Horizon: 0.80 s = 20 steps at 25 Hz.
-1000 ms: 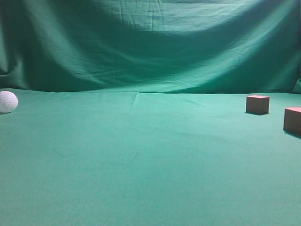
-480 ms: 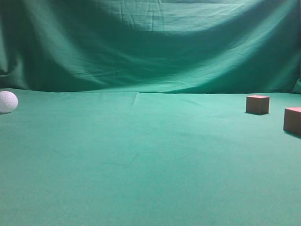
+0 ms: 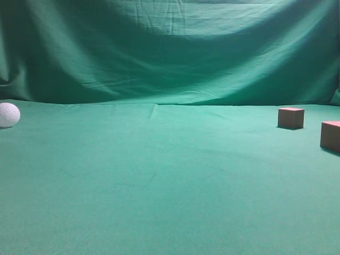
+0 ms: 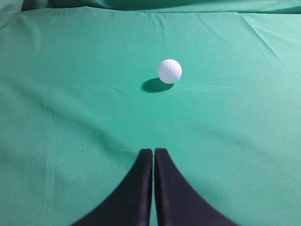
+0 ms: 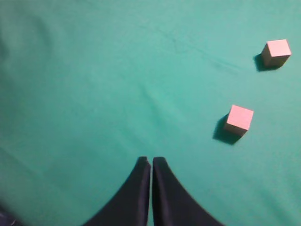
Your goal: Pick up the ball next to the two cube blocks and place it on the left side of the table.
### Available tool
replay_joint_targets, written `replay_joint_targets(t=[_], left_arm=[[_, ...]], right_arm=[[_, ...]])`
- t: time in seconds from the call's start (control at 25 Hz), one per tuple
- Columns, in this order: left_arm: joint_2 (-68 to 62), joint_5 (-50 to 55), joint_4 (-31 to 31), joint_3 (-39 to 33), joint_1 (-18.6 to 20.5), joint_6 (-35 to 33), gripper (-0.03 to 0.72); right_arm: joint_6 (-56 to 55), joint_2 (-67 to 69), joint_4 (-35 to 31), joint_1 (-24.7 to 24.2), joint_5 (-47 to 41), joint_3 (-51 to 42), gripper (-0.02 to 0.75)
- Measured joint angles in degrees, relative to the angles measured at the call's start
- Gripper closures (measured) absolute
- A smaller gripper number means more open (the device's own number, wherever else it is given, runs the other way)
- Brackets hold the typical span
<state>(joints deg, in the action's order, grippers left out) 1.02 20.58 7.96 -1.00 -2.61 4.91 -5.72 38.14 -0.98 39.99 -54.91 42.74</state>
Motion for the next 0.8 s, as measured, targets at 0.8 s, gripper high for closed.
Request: replay_joint_targets(t=[0.8], left_arm=[[0.0, 0.0, 0.0, 0.0, 0.0, 0.0, 0.688]], right_arm=[[-2.1, -29.8, 4.4, -27.0, 29.6, -32.9, 0.738]])
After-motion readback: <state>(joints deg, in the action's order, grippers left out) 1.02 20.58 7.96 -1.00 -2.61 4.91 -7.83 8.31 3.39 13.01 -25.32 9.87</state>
